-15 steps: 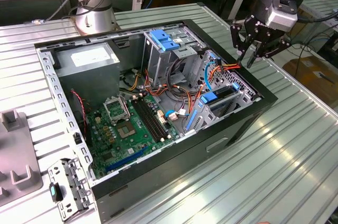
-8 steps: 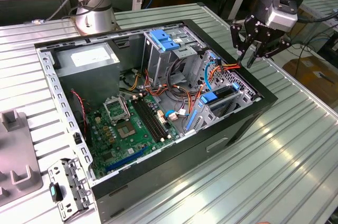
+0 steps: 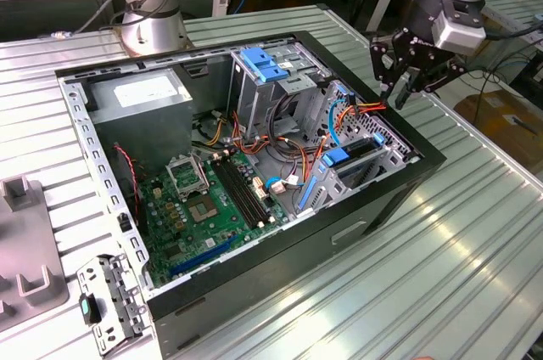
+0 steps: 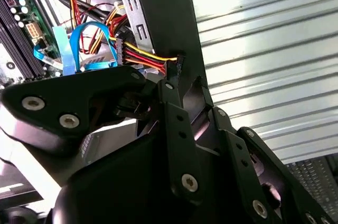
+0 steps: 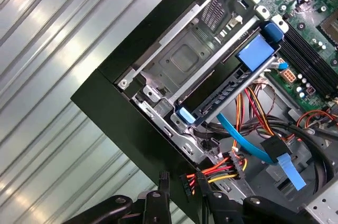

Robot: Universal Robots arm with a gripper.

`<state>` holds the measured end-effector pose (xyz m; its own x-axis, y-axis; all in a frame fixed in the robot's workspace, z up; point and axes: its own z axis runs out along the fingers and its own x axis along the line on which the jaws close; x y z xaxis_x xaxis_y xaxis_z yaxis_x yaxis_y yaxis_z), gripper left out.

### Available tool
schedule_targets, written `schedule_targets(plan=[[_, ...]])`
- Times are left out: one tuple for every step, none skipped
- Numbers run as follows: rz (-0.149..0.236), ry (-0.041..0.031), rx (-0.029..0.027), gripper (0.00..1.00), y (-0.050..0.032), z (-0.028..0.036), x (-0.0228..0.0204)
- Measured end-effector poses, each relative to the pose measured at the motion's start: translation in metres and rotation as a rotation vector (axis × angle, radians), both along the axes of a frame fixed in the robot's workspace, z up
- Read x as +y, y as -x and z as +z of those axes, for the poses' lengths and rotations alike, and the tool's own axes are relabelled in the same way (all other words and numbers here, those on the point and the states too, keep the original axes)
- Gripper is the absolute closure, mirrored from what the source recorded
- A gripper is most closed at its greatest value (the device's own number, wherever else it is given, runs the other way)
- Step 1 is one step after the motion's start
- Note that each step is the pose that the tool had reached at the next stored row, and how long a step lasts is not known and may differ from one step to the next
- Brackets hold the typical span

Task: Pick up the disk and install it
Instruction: 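Insert the first disk wire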

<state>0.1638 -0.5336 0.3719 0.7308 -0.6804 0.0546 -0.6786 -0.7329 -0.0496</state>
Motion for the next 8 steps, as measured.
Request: schedule_targets(plan=[[0.02, 0.0001, 0.0, 0.67, 0.0, -0.0013, 0.0], [0.039, 0.0001, 0.0, 0.67, 0.0, -0.0024, 0.0001], [0.056, 0.0001, 0.0, 0.67, 0.0, -0.0032, 0.0004], [0.065, 0.0001, 0.0, 0.67, 0.0, -0.0036, 0.0005], [0.067, -0.0001, 0.0, 0.69, 0.0, -0.0038, 0.0006], [0.069, -0.0003, 0.0, 0.75, 0.0, -0.0042, 0.0006], [0.071, -0.0003, 0.0, 0.75, 0.0, -0.0044, 0.0006], [0.073, -0.0002, 0.0, 0.82, 0.0, -0.0045, 0.0006]])
